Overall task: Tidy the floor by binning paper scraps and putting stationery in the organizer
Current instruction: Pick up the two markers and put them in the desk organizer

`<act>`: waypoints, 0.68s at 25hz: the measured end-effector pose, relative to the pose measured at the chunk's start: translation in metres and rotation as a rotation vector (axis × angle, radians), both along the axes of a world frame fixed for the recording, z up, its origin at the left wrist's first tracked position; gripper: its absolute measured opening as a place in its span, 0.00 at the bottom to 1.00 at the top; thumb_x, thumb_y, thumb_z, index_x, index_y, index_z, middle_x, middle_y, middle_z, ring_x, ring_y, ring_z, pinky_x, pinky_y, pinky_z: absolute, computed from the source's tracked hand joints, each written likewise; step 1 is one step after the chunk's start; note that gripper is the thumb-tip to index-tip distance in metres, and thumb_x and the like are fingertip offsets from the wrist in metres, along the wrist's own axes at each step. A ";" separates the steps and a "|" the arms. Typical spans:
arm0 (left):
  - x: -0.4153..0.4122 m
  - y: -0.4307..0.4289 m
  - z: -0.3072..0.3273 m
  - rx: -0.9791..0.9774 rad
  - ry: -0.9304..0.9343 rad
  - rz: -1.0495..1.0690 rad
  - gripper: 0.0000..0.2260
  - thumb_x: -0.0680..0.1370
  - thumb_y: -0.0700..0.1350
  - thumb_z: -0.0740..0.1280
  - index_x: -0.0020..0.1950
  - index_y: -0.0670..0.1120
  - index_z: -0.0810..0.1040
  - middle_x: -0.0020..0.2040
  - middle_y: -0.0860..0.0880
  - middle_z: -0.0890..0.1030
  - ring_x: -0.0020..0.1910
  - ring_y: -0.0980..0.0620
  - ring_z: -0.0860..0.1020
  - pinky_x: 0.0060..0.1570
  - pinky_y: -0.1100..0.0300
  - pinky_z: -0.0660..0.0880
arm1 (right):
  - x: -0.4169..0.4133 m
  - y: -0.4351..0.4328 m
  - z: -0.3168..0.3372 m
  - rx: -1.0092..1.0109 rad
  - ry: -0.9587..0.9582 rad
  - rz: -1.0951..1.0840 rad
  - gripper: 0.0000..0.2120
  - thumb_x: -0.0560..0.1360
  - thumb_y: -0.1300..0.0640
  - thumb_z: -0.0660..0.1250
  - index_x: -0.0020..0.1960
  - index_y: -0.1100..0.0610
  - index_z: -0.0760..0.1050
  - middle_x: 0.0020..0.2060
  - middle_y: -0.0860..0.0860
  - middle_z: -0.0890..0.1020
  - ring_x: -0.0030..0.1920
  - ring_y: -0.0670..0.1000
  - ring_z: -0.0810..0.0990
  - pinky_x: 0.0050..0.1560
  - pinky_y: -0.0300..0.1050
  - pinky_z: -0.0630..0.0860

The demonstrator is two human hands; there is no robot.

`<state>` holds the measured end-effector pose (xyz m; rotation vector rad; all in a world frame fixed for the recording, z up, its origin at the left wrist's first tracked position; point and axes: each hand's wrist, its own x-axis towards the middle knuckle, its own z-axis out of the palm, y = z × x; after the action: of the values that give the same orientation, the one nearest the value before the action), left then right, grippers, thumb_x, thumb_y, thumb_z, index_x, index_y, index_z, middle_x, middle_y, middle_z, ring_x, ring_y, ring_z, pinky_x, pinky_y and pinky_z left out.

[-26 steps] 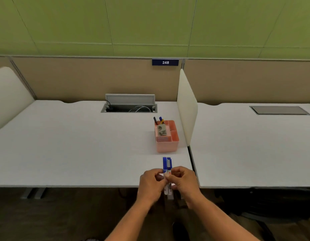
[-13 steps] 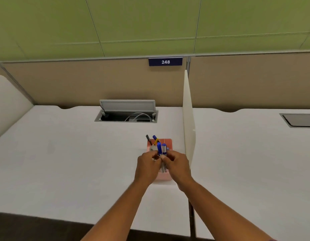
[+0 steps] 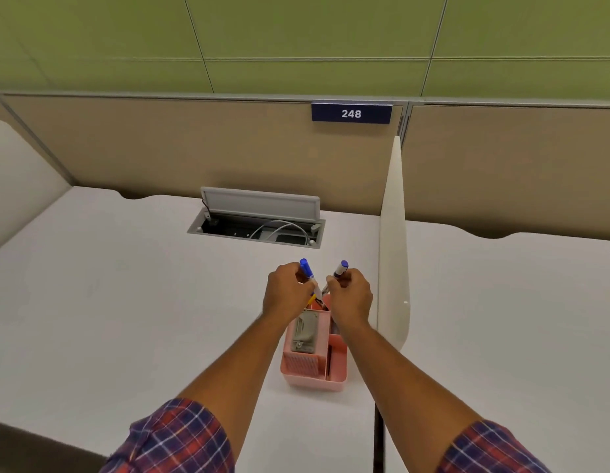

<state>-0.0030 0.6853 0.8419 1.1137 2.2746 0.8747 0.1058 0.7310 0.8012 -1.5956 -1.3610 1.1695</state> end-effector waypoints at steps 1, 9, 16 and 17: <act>-0.001 0.003 -0.006 -0.008 -0.007 0.008 0.11 0.78 0.44 0.75 0.58 0.43 0.84 0.54 0.44 0.87 0.51 0.46 0.85 0.59 0.49 0.83 | -0.002 0.003 -0.007 -0.007 -0.003 -0.002 0.07 0.79 0.57 0.72 0.50 0.49 0.75 0.38 0.39 0.79 0.38 0.39 0.79 0.38 0.30 0.67; -0.002 0.012 -0.045 -0.082 -0.013 0.003 0.14 0.77 0.45 0.75 0.61 0.43 0.83 0.58 0.46 0.84 0.49 0.49 0.83 0.55 0.54 0.81 | -0.005 0.006 -0.049 -0.089 -0.053 0.040 0.04 0.80 0.59 0.71 0.55 0.55 0.78 0.44 0.48 0.83 0.42 0.48 0.83 0.40 0.33 0.74; 0.002 0.014 -0.064 -0.131 0.050 -0.097 0.08 0.78 0.46 0.74 0.54 0.45 0.85 0.58 0.45 0.80 0.54 0.47 0.80 0.53 0.56 0.77 | -0.006 0.010 -0.058 -0.137 -0.135 0.139 0.06 0.79 0.58 0.71 0.55 0.58 0.81 0.44 0.49 0.82 0.45 0.52 0.82 0.37 0.34 0.70; 0.002 0.015 -0.064 -0.127 0.050 -0.102 0.09 0.77 0.45 0.74 0.57 0.46 0.85 0.60 0.46 0.80 0.56 0.48 0.80 0.55 0.57 0.77 | -0.005 0.011 -0.059 -0.133 -0.144 0.142 0.07 0.79 0.59 0.70 0.56 0.58 0.81 0.46 0.50 0.83 0.45 0.52 0.82 0.37 0.33 0.70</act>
<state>-0.0011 0.6998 0.7779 1.1943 2.2573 0.6598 0.1004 0.7419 0.7424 -1.7283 -1.5384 1.2728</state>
